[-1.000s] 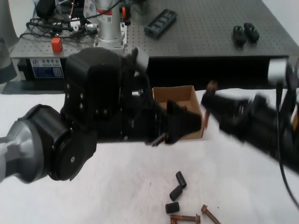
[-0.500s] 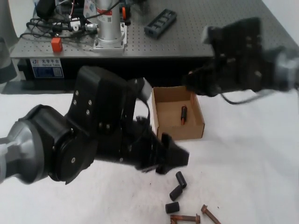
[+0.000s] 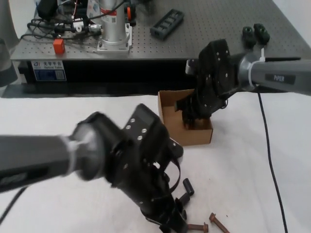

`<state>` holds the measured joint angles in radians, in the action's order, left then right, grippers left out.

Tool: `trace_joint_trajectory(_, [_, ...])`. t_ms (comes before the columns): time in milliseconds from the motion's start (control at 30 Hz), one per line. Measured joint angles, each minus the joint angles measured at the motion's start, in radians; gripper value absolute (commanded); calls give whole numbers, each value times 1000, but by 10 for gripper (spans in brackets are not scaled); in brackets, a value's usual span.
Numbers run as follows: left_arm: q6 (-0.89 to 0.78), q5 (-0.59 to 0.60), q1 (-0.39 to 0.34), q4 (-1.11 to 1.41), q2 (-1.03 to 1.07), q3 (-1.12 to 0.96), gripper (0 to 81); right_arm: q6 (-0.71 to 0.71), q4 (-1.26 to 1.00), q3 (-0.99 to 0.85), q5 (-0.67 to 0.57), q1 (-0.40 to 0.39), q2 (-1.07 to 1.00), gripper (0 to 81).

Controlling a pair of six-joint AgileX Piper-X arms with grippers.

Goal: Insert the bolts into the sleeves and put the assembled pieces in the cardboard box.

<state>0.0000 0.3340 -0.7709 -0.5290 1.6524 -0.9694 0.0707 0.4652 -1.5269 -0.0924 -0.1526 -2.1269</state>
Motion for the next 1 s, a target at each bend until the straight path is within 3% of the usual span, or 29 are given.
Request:
trace_joint_trajectory(233, [105, -19, -25, -186, 131, -121, 407, 0, 19, -1, -3, 5, 67, 330])
trace_joint_trajectory(500, [153, -126, -119, -193, 181, -131, 398, 0, 30, -1, -3, 7, 189, 330])
trace_joint_trajectory(633, [155, -177, -143, -178, 189, -134, 286, -14, 69, -1, -5, 7, 235, 330])
trace_joint_trajectory(833, [159, -216, -157, -138, 200, -139, 4, -87, 244, -1, -5, 7, 342, 330])
trace_joint_trajectory(1000, [152, -249, -163, -127, 199, -139, 6, -137, 415, 63, -5, 7, 486, 330])
